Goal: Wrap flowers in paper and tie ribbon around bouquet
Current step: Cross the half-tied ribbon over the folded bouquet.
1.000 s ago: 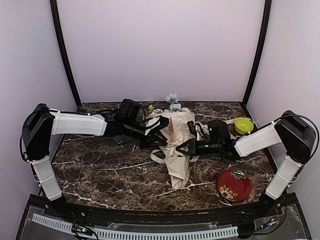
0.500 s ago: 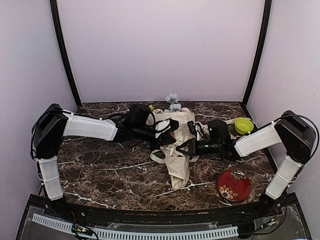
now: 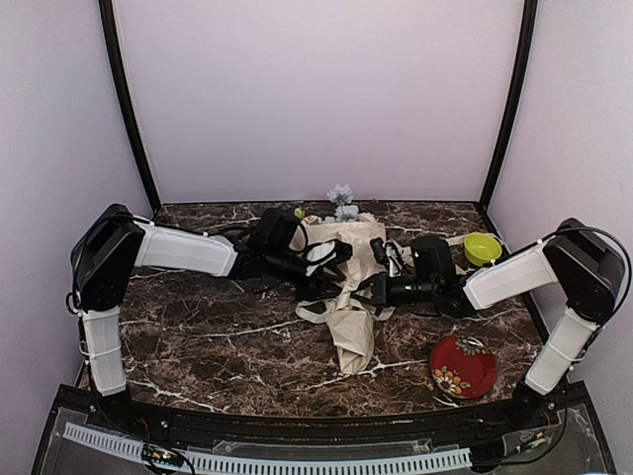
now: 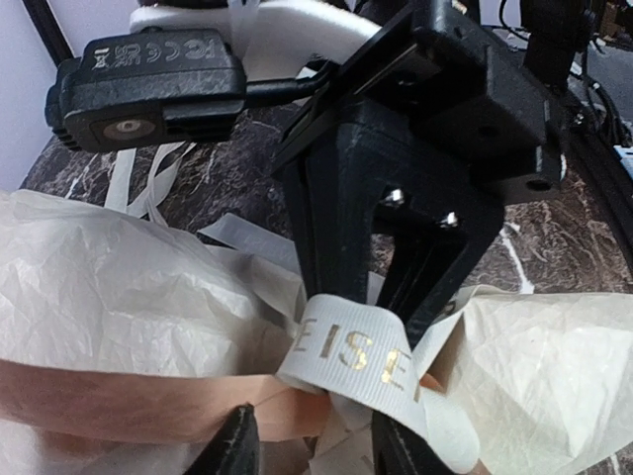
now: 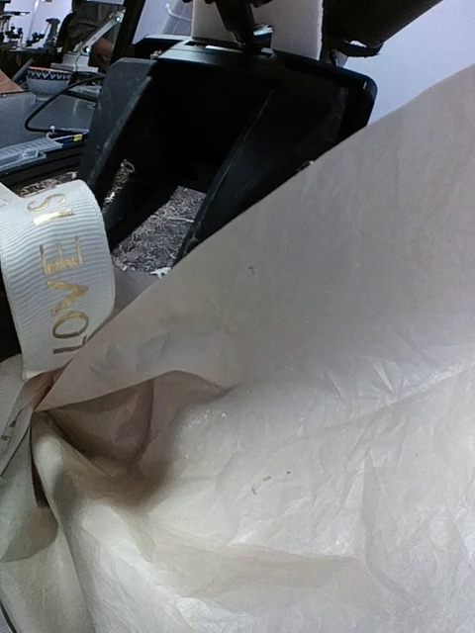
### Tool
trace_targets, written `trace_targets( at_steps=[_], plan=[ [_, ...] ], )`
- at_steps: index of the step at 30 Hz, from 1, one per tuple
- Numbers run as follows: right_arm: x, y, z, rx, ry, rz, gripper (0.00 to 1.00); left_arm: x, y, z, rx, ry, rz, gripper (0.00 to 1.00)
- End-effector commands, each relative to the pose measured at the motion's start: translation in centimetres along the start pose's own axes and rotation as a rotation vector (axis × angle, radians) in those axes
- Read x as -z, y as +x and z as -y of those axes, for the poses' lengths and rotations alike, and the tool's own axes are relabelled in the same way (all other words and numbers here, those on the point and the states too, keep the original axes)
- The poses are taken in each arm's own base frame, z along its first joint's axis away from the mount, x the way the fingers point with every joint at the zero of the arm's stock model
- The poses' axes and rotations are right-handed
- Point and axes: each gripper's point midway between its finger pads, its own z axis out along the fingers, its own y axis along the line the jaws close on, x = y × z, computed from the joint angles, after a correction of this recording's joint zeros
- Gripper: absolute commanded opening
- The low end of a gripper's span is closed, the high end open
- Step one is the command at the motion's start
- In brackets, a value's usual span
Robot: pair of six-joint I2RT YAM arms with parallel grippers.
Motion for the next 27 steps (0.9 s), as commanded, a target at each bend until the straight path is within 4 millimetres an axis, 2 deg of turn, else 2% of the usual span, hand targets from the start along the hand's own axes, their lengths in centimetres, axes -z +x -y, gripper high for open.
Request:
trace_targets(
  at_steps=[1,5,11,22,27],
  plan=[
    [0.3,-2.3,-1.2,0.043,-0.024,0.070,0.00,2.4,-2.8,1.6,0.020,0.129,0.092,0.45],
    [0.5,-2.5,-1.2,0.049,-0.018,0.080,0.00,2.4,-2.7,1.6,0.068,0.188,0.091,0.49],
    [0.5,-2.8,-1.4,0.054,-0.020,0.086,0.00,2.7,-3.1,3.0,0.056,0.270,0.128,0.53],
    [0.5,-3.0,-1.6,0.056,-0.022,0.092,0.00,2.3,-2.8,3.3,0.081,0.303,0.123,0.50],
    [0.5,-2.9,-1.7,0.055,-0.029,0.091,0.00,1.9,-1.9,2.7,0.091,0.263,0.084,0.48]
  ],
)
